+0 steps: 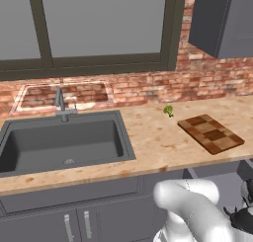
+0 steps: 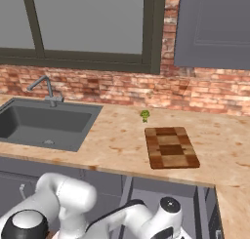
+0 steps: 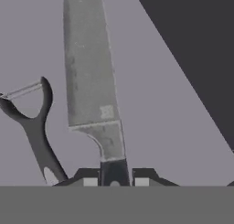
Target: Open the drawer on the right and place the cutting tools on the cutting board.
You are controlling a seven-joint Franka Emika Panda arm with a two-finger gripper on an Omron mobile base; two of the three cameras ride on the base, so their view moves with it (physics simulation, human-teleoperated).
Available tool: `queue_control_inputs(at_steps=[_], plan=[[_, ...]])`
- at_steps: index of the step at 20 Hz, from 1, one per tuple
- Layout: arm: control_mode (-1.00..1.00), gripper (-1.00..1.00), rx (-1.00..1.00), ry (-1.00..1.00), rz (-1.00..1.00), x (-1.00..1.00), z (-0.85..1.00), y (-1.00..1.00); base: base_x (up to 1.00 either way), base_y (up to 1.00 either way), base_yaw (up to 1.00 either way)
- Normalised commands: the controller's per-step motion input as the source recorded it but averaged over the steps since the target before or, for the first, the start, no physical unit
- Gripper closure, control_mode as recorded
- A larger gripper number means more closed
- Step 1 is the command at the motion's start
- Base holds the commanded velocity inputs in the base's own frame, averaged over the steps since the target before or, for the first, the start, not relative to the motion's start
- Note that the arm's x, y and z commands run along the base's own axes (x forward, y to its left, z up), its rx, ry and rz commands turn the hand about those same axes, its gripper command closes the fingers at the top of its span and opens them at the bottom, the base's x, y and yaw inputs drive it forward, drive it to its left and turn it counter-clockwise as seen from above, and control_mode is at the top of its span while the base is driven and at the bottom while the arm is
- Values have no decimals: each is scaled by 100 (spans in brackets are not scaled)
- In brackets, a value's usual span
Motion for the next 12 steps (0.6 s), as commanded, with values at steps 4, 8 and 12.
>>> queue_control_inputs(at_steps=[4,8,12], plan=[[-100,100,-1,0,0,-33,100,0,0,0,0],[-100,100,0,0,0,-65,100,11,0,0,0],[-100,100,0,-1,0,-15,100,54,0,0,0]])
